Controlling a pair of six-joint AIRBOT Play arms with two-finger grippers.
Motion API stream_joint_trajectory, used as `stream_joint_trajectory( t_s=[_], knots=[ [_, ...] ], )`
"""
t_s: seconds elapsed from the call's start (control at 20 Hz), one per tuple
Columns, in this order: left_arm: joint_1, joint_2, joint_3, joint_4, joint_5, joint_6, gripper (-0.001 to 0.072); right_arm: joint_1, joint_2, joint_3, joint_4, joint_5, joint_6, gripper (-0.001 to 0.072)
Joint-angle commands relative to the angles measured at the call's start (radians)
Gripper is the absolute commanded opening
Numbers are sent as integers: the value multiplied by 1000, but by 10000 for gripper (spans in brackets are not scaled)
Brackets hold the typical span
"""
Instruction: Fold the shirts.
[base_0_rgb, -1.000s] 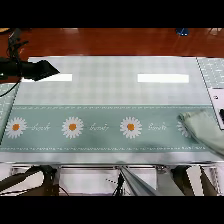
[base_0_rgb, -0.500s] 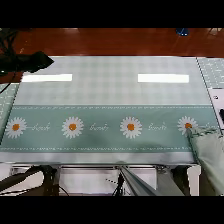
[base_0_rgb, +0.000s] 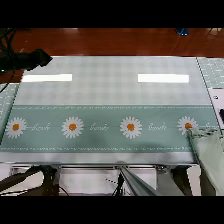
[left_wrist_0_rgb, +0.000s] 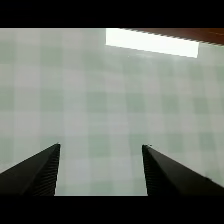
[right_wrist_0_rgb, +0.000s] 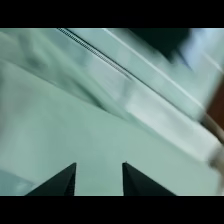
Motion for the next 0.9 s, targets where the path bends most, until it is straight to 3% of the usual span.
stream_joint_trajectory(
  t_s=[0.0,0.1,0.15,0.2,0.3,0.35,0.55,0.85],
  knots=[
    [-73,3,37,20,-55,123,659,248,-111,201,473,-105,-104,361],
    [-151,3,81,164,-157,44,692,533,-176,288,474,-130,-101,366],
    [-191,3,98,266,-225,-33,694,661,-197,308,438,-160,-93,465],
    [-235,3,111,369,-305,-109,720,794,-216,317,383,-206,-77,608],
    [-310,2,111,485,-406,-233,720,1013,-244,317,297,-306,-74,606],
    [-340,0,110,497,-428,-250,720,1095,-259,317,267,-335,-61,606],
    [-405,0,109,623,-424,-417,720,1263,-353,317,92,-313,157,605],
    [-406,0,109,623,-425,-431,720,1266,-401,317,127,-271,187,604]
  ],
)
